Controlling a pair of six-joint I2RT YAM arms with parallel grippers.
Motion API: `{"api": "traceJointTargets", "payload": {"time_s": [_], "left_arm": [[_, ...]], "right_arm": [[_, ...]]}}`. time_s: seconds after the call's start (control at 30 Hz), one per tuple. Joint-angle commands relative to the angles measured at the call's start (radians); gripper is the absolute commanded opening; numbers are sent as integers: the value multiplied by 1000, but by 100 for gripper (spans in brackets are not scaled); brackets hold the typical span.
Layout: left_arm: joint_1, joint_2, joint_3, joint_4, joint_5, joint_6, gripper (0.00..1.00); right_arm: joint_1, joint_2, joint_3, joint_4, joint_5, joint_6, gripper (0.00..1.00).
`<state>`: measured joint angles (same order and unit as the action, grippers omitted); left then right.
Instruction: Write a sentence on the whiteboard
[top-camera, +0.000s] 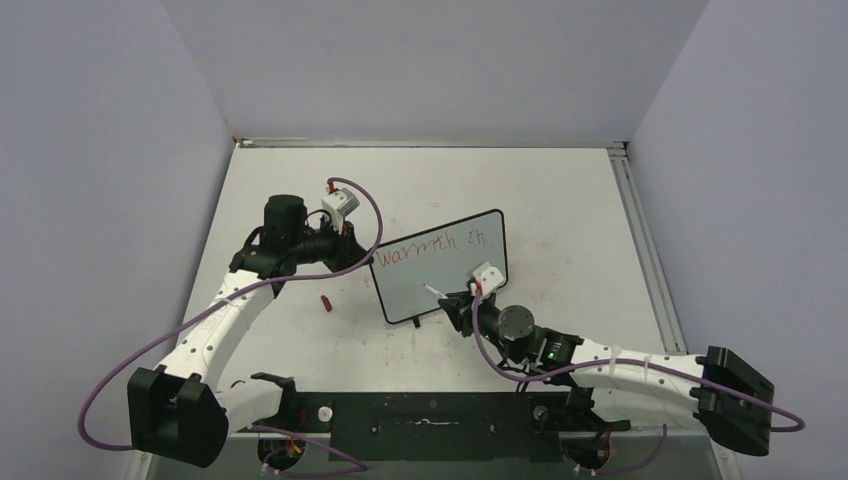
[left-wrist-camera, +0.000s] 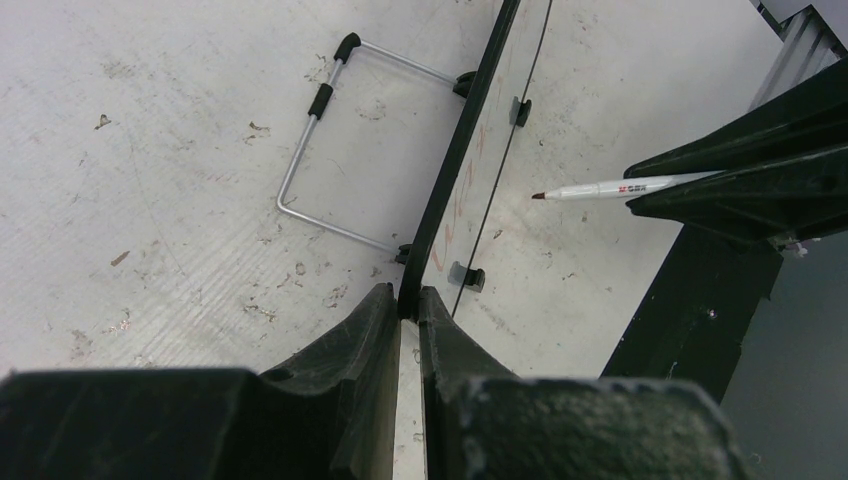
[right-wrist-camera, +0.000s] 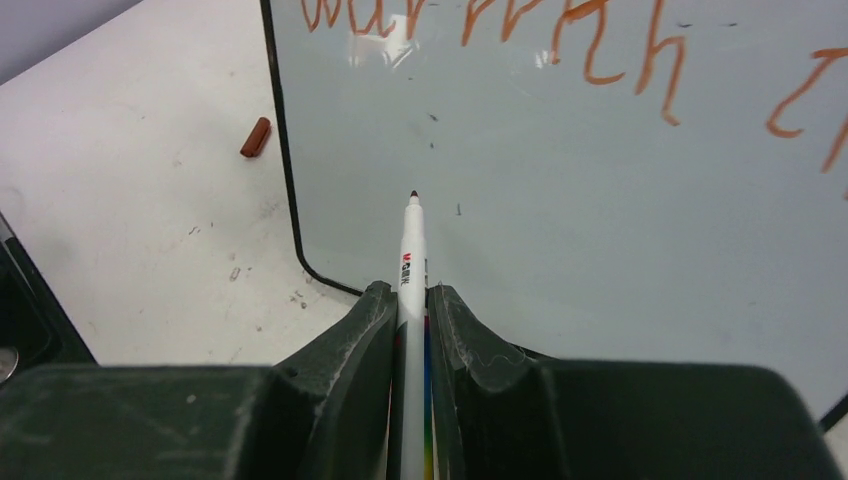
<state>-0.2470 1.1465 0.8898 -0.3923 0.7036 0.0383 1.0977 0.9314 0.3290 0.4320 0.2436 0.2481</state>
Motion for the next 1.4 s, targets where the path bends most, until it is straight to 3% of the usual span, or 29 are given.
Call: {"api": "traceJointTargets", "payload": {"time_s": [0.0,0.23,0.63,1.07,1.37], "left_arm": [[6,-6,-11,-38,-43,19,0],[5,-3,-9,-37,-44,20,0],[5,0,-6,-38,-41,20,0],[4,-1,-6,-40,-42,21,0],[4,-1,-6,-40,-41,22,0]], "right_arm": [[35,87,67,179,-27,-2,5],[75,232,115,296,-10,-39,5],[94,390,191,346,-5,-72,5],[94,441,199,308,49,-60,5],[94,390,167,284,99,-57,5]]}}
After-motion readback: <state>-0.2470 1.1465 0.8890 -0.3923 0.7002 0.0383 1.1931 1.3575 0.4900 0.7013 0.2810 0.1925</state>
